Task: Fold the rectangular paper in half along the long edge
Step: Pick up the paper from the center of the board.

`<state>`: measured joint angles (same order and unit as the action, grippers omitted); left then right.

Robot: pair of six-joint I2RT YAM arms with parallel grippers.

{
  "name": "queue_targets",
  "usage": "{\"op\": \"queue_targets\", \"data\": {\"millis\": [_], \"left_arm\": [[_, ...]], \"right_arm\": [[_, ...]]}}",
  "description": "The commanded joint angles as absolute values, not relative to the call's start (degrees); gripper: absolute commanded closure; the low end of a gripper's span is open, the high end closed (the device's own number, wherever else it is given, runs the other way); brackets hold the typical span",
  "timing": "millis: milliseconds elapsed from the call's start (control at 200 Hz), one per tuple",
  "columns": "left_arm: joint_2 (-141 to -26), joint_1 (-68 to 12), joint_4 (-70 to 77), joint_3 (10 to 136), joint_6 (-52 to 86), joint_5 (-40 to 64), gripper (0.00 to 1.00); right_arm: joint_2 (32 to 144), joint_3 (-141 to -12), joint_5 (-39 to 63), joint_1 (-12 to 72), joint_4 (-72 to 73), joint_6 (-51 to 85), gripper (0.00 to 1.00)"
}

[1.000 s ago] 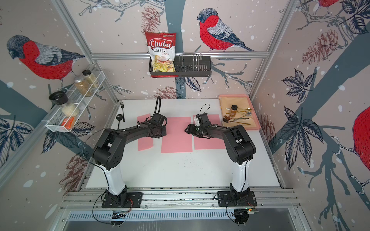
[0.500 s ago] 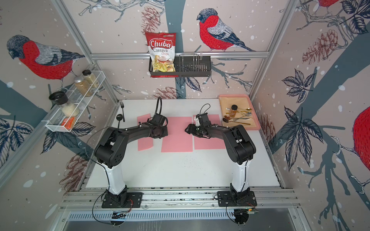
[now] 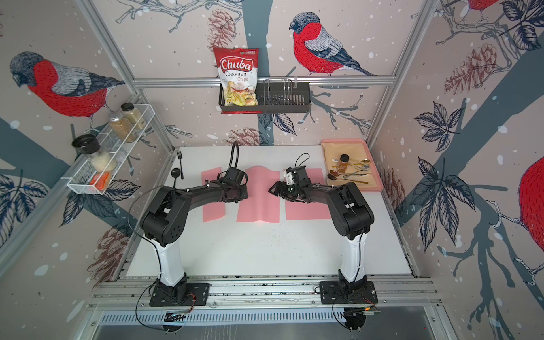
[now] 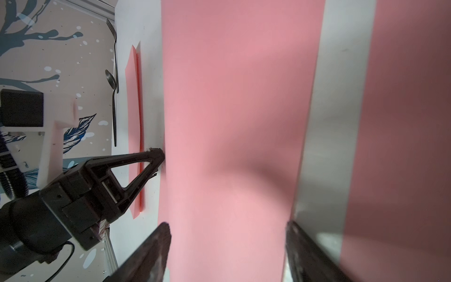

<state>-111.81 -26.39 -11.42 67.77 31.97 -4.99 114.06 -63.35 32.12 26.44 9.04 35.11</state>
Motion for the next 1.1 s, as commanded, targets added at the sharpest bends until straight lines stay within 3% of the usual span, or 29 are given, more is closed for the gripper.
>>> {"op": "queue_targets", "data": {"millis": [0, 1096], "left_arm": [[-112.9, -27.1, -17.7, 67.5, 31.9, -4.7, 1.00], [-117.9, -32.4, -21.5, 70.6, 30.7, -7.2, 1.00]], "right_arm": [[114.8, -63.7, 33.0, 26.4, 7.7, 36.4, 0.24], [117.1, -62.8, 39.6, 25.0, 18.6, 42.4, 0.21]]}}
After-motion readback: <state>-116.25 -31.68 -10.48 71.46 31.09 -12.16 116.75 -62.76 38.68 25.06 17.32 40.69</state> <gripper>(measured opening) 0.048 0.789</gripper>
